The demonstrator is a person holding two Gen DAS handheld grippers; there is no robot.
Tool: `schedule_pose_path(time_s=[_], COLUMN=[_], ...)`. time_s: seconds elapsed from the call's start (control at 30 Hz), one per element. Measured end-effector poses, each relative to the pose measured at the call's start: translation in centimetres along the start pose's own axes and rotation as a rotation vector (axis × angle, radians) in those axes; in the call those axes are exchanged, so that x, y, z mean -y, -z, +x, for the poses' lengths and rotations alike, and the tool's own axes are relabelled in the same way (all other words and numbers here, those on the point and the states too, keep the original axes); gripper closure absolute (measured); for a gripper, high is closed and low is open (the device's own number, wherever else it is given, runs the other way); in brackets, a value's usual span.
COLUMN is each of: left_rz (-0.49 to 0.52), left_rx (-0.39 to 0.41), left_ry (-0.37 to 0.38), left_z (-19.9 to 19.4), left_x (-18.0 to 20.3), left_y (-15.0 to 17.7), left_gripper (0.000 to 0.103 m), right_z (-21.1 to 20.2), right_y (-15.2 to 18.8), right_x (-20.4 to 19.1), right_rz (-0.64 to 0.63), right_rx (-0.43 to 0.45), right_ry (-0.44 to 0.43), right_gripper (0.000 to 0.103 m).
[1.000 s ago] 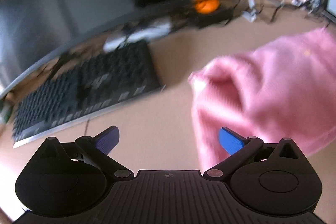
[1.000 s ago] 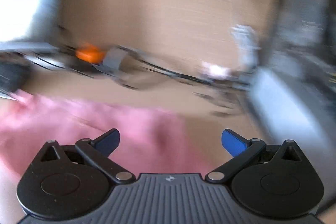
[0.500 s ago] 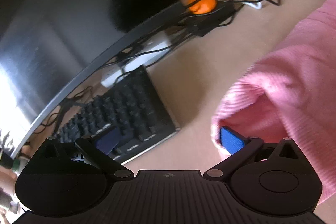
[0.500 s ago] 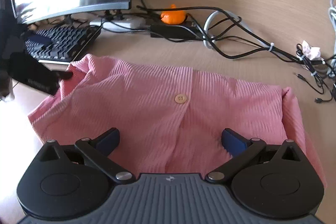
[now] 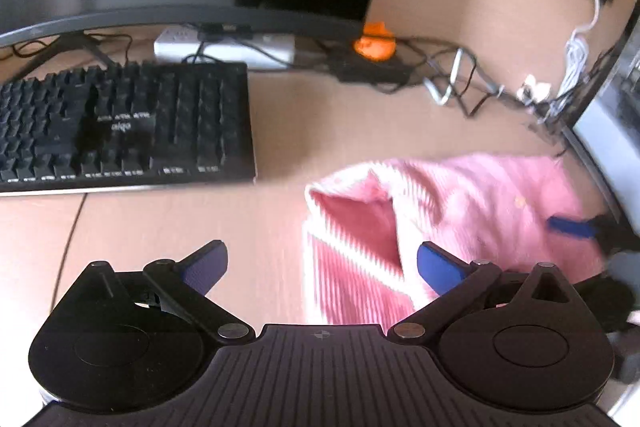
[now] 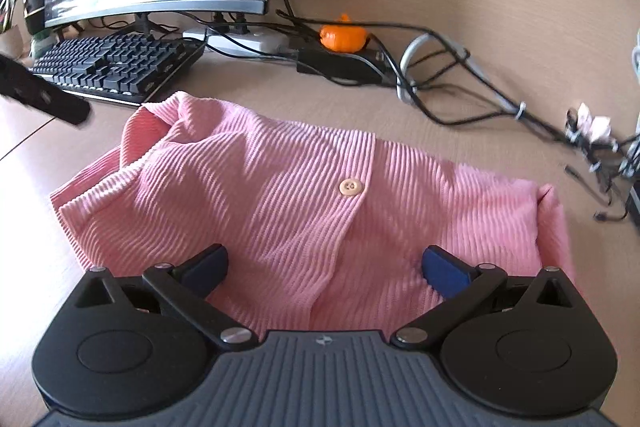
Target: Fold clothes
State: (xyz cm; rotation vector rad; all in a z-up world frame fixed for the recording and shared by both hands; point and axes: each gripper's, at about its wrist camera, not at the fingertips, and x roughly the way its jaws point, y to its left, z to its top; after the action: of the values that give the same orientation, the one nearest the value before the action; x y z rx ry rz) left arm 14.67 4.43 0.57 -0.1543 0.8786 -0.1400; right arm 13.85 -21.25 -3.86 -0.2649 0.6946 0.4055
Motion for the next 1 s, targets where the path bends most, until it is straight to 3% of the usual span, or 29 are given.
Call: schedule_pose_path(time_s=[0.1,0.2,0.27,0.4,0.6,0.67,0.73,0.9,1.0], left_rz=[0.005,0.015,0.035,0.056,0.087,0.060,0.015,-0.005,-0.071], left_rx=[-0.010,0.022,0.030,0.007,0.046,0.023,-0.019,-0.053,0.017], left_ry=[-0.005,0.133,0.205,0.303,0.271,0.211,0.205,0.264,0.368], left_z=[0.4,-0.5,-0.7,-0.2,1.0,3.0,4.7,6.7,5.2], left_x=[1.5,3.4,4.8,7.1,7.6,7.0,6.1,6.5,6.4], left_y=[0.6,0.8,0.9,1.3,-1.2,-1.9,-2.2,-2.2,-3.4], left_gripper=[0.000,0.000,0.000,0.000,0.000,0.000,0.000,0.000,0.000], right_z=[-2.1,-3.0,-2.4,-1.4,-1.3,-1.3,-1.2,-1.2,-1.1], right_y=[0.1,0.2,0.7,2.4,3.3,3.3,3.3,3.2,3.1], right_x=[0.3,2.0,3.2,3.0,1.1,1.1,1.0,1.0,0.8], right_rz=[0.004,0.102,0.203,0.236,0.197,0.196,0.192,0.178,0.181], right_rx=[0.066,0.074,0.028,-0.005,-0.016,-0.015,-0.016,-0.022,-0.025], right_ry=[0.036,0.013,-0.033,-0.029,0.017,0.020,0.016,0.014,0.024], right_gripper=[0.000,0.000,0.000,0.000,0.000,0.000,0.000,0.000,0.000])
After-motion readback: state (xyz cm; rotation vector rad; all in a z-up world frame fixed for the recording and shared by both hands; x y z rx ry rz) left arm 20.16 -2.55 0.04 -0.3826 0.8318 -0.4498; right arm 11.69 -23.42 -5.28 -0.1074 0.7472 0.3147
